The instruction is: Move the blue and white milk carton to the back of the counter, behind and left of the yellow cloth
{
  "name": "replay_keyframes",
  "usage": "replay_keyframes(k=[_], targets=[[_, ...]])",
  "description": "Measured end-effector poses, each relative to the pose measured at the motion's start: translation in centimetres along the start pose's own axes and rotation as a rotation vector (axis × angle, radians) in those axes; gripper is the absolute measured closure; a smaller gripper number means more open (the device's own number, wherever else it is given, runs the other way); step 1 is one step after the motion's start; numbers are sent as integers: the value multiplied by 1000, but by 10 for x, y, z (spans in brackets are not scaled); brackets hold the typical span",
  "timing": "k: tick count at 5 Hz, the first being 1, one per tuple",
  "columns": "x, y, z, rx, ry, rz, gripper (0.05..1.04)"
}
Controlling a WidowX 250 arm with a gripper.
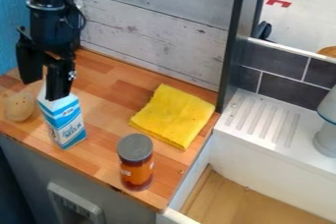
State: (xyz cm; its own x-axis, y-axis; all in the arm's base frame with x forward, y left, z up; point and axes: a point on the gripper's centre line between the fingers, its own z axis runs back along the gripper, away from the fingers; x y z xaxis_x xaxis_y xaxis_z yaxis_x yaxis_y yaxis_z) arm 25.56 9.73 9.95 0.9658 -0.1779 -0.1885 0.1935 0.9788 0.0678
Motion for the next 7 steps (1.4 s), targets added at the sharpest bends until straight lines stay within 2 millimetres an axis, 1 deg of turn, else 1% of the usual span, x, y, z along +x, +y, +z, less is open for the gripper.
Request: replay_keyframes(k=[1, 2, 3, 4, 5, 6, 7], targets=[[8, 0, -5, -6, 9, -18, 83], [12, -3, -13, -32, 19, -37, 83], [15, -3, -16, -39, 27, -42, 121], [13, -3, -13, -47, 43, -33, 251], [10, -3, 1, -48, 29, -28, 251], [21, 2, 23, -51, -20, -27, 251], [43, 13, 52, -37, -102, -16, 251]])
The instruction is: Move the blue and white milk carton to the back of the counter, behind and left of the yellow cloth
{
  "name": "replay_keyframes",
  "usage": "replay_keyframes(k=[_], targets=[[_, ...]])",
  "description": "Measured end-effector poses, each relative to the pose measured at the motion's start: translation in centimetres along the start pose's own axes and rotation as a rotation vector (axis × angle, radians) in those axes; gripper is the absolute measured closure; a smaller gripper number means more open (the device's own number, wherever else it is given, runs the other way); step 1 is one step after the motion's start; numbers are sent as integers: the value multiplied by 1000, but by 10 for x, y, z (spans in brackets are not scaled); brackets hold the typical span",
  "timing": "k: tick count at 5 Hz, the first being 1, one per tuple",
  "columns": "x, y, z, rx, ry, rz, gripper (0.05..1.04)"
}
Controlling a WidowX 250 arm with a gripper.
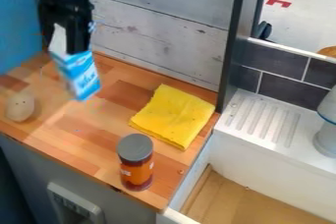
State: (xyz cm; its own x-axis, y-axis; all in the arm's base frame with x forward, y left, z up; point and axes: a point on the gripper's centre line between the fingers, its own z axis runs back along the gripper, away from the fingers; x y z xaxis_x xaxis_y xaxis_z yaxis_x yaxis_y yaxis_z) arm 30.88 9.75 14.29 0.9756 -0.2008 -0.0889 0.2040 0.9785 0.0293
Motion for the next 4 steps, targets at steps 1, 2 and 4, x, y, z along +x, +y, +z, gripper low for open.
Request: replay_keyframes(k=[1, 2, 4], targets=[[29, 10, -4, -13, -40, 79, 251], [57, 23, -23, -30, 4, 159, 251], [87, 32, -50, -77, 78, 210, 251]])
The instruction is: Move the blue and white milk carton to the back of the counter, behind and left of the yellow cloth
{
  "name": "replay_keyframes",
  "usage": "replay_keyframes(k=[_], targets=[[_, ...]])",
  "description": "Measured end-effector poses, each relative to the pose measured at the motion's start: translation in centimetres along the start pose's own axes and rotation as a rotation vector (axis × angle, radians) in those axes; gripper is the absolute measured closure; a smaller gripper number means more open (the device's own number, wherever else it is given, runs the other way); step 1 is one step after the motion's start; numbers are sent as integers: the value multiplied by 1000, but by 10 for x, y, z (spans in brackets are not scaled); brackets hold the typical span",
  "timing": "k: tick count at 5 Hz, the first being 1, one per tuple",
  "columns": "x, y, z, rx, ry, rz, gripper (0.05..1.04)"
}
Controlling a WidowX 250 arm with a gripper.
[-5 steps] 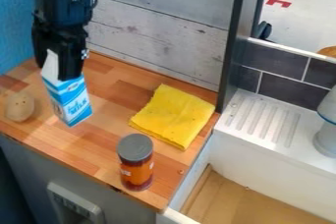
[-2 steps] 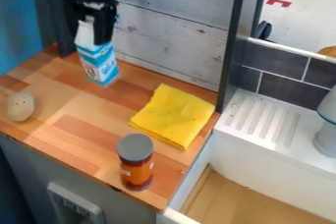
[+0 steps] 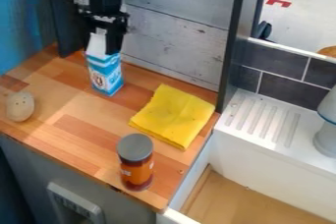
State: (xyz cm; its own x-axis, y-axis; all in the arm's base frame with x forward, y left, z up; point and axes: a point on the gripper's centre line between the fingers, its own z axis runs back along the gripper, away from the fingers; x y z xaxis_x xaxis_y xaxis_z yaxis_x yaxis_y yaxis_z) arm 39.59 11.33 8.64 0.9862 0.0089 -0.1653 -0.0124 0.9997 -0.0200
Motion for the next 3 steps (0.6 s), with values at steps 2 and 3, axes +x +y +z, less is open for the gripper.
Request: replay_keyframes(k=[2, 3], targets=[[2, -1, -2, 4, 6, 31, 178], [-7, -8, -11, 26, 14, 39, 75]])
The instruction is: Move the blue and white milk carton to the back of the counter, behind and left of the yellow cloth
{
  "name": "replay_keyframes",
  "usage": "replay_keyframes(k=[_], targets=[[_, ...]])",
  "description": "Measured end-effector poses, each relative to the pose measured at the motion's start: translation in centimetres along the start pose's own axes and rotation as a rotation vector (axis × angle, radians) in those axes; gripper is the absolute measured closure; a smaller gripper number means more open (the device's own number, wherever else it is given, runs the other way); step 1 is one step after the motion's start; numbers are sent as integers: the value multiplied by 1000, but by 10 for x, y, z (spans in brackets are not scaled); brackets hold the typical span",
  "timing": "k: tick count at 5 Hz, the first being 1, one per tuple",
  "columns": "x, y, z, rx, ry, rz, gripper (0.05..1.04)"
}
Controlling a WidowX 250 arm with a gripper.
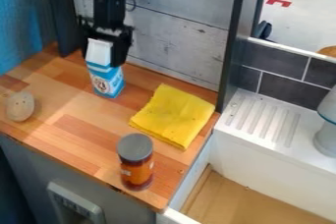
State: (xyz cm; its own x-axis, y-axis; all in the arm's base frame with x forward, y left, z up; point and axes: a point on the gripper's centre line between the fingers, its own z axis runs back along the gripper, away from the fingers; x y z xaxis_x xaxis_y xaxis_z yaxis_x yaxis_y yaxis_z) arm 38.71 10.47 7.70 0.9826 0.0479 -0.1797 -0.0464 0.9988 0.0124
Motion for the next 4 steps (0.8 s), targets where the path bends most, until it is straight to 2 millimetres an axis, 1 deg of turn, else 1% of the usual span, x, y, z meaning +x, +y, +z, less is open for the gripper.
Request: replay_keyframes(k=[1, 2, 3, 4], targets=[[-11, -1, 53, 19, -151, 21, 81], [-21, -2, 55, 14, -167, 25, 83], [-53, 4, 55, 45, -140, 27, 83], [-97, 19, 46, 86, -56, -33, 83]])
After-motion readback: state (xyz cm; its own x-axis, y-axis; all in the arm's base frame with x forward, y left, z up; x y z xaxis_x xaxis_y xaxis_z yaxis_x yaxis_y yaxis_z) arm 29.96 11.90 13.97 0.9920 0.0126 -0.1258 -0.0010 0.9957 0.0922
